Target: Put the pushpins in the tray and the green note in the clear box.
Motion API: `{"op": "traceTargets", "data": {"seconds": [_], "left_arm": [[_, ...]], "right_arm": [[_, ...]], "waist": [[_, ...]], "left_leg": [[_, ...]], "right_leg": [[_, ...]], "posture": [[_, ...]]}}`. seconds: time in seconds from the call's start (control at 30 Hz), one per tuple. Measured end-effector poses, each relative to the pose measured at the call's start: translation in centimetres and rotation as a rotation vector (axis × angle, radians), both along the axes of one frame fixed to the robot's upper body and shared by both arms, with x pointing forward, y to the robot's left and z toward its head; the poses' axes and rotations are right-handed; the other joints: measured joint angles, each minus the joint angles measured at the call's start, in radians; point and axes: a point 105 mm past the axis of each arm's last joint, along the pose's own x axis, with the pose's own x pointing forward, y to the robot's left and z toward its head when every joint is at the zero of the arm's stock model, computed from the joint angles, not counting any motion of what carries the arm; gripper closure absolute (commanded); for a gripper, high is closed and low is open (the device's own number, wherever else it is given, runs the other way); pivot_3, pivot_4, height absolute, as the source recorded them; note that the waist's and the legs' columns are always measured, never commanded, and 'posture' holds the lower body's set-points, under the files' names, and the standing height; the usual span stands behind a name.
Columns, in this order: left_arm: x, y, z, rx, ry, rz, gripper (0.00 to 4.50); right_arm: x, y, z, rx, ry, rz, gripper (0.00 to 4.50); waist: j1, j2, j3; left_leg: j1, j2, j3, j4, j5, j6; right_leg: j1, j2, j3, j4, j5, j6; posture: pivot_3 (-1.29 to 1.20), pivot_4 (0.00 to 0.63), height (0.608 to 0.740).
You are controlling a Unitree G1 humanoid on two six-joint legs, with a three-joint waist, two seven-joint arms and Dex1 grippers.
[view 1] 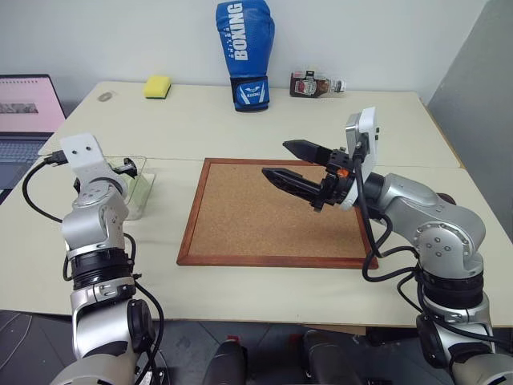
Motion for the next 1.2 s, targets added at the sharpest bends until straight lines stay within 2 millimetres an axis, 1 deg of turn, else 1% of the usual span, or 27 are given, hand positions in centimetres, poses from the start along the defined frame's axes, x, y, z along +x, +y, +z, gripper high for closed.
{"op": "traceTargets", "data": {"seconds": [0.3, 0.43, 0.57, 0.67, 0.7, 0.73, 0.77, 0.8, 0.87, 0.9, 0.93, 0.97, 1.0, 1.03, 1.1, 1.17, 1.2], "left_arm": [[-0.1, 1.8, -1.7, 0.016, 0.061, 0.007, 0.07], [-0.1, 2.5, -2.0, 0.018, 0.069, 0.014, 0.07], [0.3, 2.1, -1.7, 0.016, 0.052, -0.021, 0.07], [0.9, 0.9, -1.2, 0.004, 0.016, -0.081, 0.07], [1.1, 0.3, -0.9, 0.003, 0.0, -0.111, 0.07], [1.4, -1.1, 0.2, 0.025, -0.041, -0.182, 0.07], [1.6, -1.8, 0.9, 0.046, -0.065, -0.217, 0.07], [1.7, -2.9, 2.1, 0.08, -0.1, -0.274, 0.07], [1.4, -6.4, 4.3, 0.166, -0.173, -0.429, 0.07], [1.2, -7.7, 4.8, 0.186, -0.196, -0.482, 0.07], [0.9, -9.2, 4.9, 0.199, -0.212, -0.54, 0.07], [0.2, -10.8, 4.7, 0.204, -0.23, -0.59, 0.07], [-0.2, -11.9, 4.3, 0.202, -0.236, -0.625, 0.07], [-1.1, -14.2, 2.7, 0.183, -0.222, -0.695, 0.07], [-2.1, -16.2, 1.0, 0.152, -0.201, -0.752, 0.07], [-3.3, -17.6, -0.2, 0.131, -0.196, -0.771, 0.07], [-4.6, -18.7, -1.8, 0.108, -0.174, -0.78, 0.07]], "right_arm": [[0.1, -0.1, 0.0, -0.001, 0.001, -0.01, 0.0], [0.1, -0.1, 0.0, -0.002, 0.001, -0.013, 0.0], [0.1, -0.1, 0.0, -0.002, 0.001, -0.015, 0.0], [0.2, -0.2, 0.0, -0.005, 0.001, -0.018, 0.0], [0.2, -0.2, 0.0, -0.006, 0.0, -0.019, 0.0], [0.3, -0.3, 0.0, -0.01, -0.001, -0.026, 0.0], [0.3, -0.4, 0.0, -0.01, -0.001, -0.03, 0.0], [0.4, -0.5, 0.0, -0.012, -0.003, -0.039, 0.0], [0.9, -1.0, -0.1, -0.031, -0.012, -0.088, 0.0], [1.1, -1.2, -0.2, -0.035, -0.017, -0.115, 0.0], [1.5, -1.7, -0.3, -0.047, -0.029, -0.162, 0.0], [1.9, -2.4, -0.7, -0.06, -0.042, -0.229, 0.0], [2.3, -3.0, -1.2, -0.076, -0.042, -0.279, 0.0], [3.2, -4.2, -2.7, -0.12, -0.037, -0.406, 0.0], [4.0, -5.7, -4.5, -0.169, -0.02, -0.547, 0.0], [4.1, -7.3, -6.2, -0.202, -0.013, -0.683, 0.0], [3.7, -8.7, -8.4, -0.245, 0.017, -0.792, 0.0]], "waist": [[-0.003, 0.0, 0.0], [-0.002, 0.0, 0.0], [-0.002, 0.0, 0.0], [-0.002, 0.0, 0.0], [-0.002, 0.0, 0.0], [-0.001, 0.0, 0.0], [0.0, 0.0, 0.0], [0.0, 0.0, 0.0], [0.0, 0.0, 0.0], [0.0, 0.0, 0.0], [0.0, 0.0, 0.0], [0.0, 0.0, 0.0], [0.0, 0.0, 0.0], [0.0, 0.0, 0.0], [0.001, -0.001, 0.0], [0.002, -0.001, 0.0], [0.003, -0.001, 0.0]], "left_leg": [[0.0, 0.0, 0.0, 0.0, 0.0, 0.0], [0.0, 0.0, 0.0, 0.0, 0.0, 0.0], [0.0, 0.0, 0.0, 0.0, 0.0, 0.0], [0.0, 0.0, 0.0, 0.0, 0.0, 0.0], [-0.001, 0.0, 0.0, 0.0, 0.0, 0.0], [-0.002, 0.0, -0.001, 0.0, 0.0, 0.0], [-0.002, 0.0, -0.001, 0.0, 0.0, 0.0], [-0.002, 0.0, -0.001, 0.0, 0.0, 0.0], [-0.002, 0.0, 0.0, 0.0, 0.0, 0.0], [-0.002, 0.0, 0.0, 0.0, 0.0, 0.0], [-0.002, 0.0, 0.0, -0.001, 0.0, 0.0], [-0.001, 0.0, 0.0, -0.001, 0.0, 0.0], [-0.001, 0.0, 0.001, -0.001, 0.0, 0.0], [-0.002, 0.0, 0.001, -0.001, 0.0, 0.0], [-0.002, 0.0, 0.001, -0.001, 0.0, 0.0], [-0.002, 0.0, 0.001, -0.001, 0.0, 0.0], [-0.001, 0.0, 0.002, -0.001, 0.0, 0.0]], "right_leg": [[0.0, 0.0, 0.0, 0.0, 0.0, 0.0], [0.0, 0.0, 0.0, 0.0, 0.0, 0.0], [0.0, 0.0, 0.0, 0.0, 0.0, 0.0], [0.0, 0.0, 0.0, 0.0, 0.0, 0.0], [0.0, 0.0, 0.0, 0.0, 0.0, 0.0], [-0.001, 0.0, -0.001, 0.0, 0.0, 0.0], [-0.001, 0.0, -0.001, 0.0, 0.0, 0.0], [-0.001, 0.0, -0.001, 0.0, 0.0, 0.0], [-0.001, -0.001, 0.0, -0.001, 0.0, 0.0], [-0.001, -0.001, 0.0, -0.001, 0.0, 0.0], [-0.001, -0.001, 0.0, -0.001, 0.0, 0.0], [0.0, -0.001, 0.001, -0.001, 0.0, 0.0], [0.0, -0.001, 0.001, -0.001, 0.0, 0.0], [-0.001, -0.001, 0.002, -0.002, 0.0, 0.0], [-0.002, -0.001, 0.002, -0.001, 0.0, 0.0], [-0.001, 0.0, 0.003, -0.001, 0.0, 0.0], [-0.001, 0.0, 0.004, -0.001, -0.001, 0.0]], "posture": [[0.0, 0.15, 0.74], [0.0, 0.15, 0.74], [0.0, 0.15, 0.74], [0.0, 0.15, 0.74], [0.0, 0.15, 0.74], [0.0, 0.15, 0.74], [0.0, 0.15, 0.74], [0.0, 0.15, 0.74], [0.0, 0.15, 0.74], [0.0, 0.15, 0.74], [0.0, 0.15, 0.74], [0.0, 0.15, 0.74], [0.0, 0.15, 0.74], [0.0, 0.15, 0.74], [0.0, 0.15, 0.74], [0.0, 0.15, 0.74], [0.0, 0.15, 0.74]]}}
